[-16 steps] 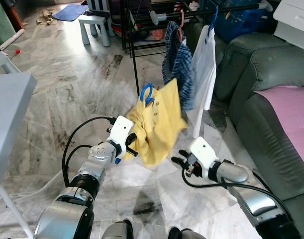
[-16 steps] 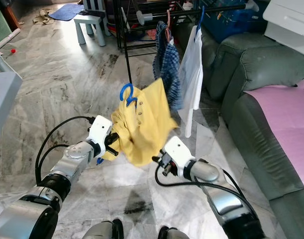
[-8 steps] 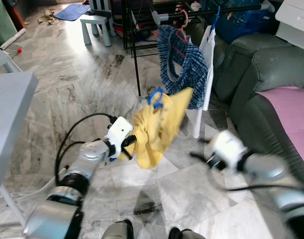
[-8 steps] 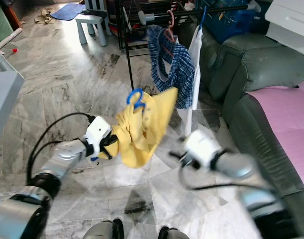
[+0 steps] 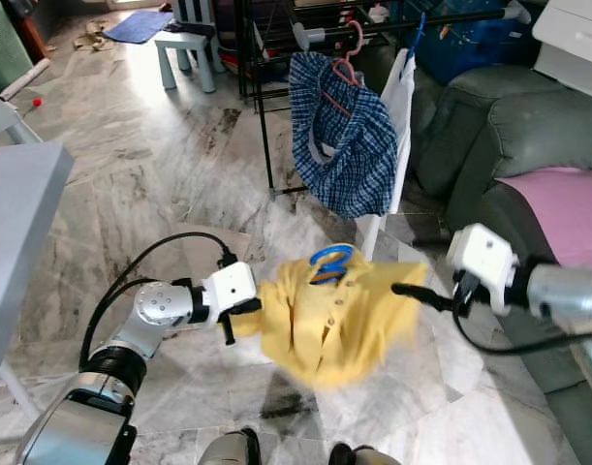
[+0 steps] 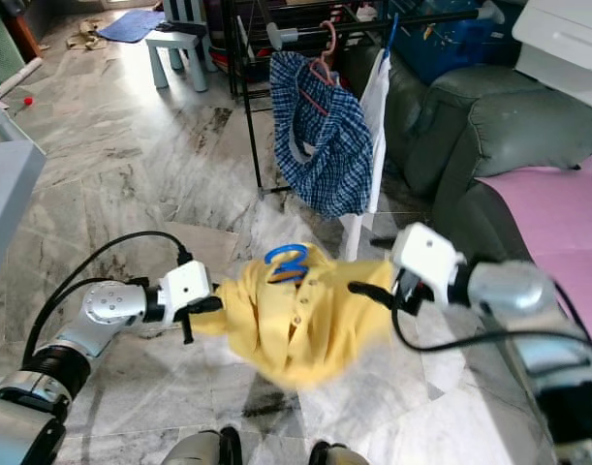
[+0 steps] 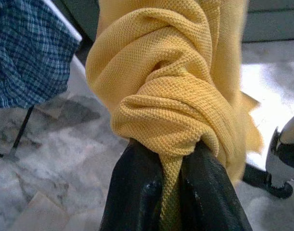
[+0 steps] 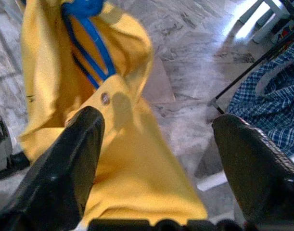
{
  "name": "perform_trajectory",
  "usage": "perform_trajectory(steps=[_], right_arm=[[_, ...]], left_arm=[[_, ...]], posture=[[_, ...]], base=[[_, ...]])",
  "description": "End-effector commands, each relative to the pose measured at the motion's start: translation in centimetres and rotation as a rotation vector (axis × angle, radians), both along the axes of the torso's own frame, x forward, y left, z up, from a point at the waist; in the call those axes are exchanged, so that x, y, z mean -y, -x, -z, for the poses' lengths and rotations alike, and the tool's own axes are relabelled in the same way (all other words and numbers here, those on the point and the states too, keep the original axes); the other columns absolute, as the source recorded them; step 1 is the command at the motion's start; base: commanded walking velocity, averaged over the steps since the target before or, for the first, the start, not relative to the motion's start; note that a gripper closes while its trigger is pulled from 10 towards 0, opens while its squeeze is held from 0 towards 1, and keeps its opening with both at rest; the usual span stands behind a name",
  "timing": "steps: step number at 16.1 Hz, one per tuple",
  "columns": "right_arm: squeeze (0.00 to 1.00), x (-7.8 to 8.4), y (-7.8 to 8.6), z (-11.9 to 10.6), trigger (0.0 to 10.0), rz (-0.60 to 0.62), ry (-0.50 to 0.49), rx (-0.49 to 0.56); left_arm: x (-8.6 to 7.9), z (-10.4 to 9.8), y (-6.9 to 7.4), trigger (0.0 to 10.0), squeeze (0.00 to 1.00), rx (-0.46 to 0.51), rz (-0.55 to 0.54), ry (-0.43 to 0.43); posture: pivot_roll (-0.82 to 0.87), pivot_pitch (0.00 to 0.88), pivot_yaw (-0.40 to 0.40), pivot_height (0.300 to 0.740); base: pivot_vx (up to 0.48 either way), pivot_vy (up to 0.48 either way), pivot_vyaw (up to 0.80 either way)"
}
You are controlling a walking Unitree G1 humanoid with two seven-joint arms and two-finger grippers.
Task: Hang hanger
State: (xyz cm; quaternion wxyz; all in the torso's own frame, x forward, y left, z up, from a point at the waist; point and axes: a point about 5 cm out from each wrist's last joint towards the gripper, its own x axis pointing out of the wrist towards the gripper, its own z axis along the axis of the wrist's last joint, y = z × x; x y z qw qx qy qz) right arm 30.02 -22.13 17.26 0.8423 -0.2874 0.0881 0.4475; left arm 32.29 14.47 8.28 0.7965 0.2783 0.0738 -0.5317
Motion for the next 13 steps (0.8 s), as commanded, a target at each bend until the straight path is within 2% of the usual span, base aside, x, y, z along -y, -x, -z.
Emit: perform_trajectory(steps=[1,4,10,13], right_arm=[[1.0,0.6,0.0,-0.3,10.0,0.0,-0.024,-0.009],[1.0,0.6,-0.6,0.4,10.0,-0.022,-0.054,-0.066],[1.0,-1.0,-1.5,0.6,10.0,-0.138,0.021,-0.072],[1.0,-1.4,-1.4,1.6,10.0,-0.21,0.061,-0.156]], left_arm=[[0.5,-1.1,-0.2,0.0,0.0,0.053,0.032,0.04],[1.5,-1.7,-0.2,0.0,0.0,0.094,0.083,0.081],[3.0,-3.1,0.0,0.0,0.0,0.154,0.183,0.144],[3.5,-3.2,0.2,0.0,0.0,0.155,0.203,0.161]], posture=[[-0.08,0.121,0.023,0.74],[-0.08,0.117,0.019,0.74],[-0.08,0.115,0.019,0.74],[-0.07,0.113,0.019,0.74]], base=[[0.0,0.0,0.0],[0.0,0.0,0.0],[0.0,0.0,0.0],[0.0,0.0,0.0]])
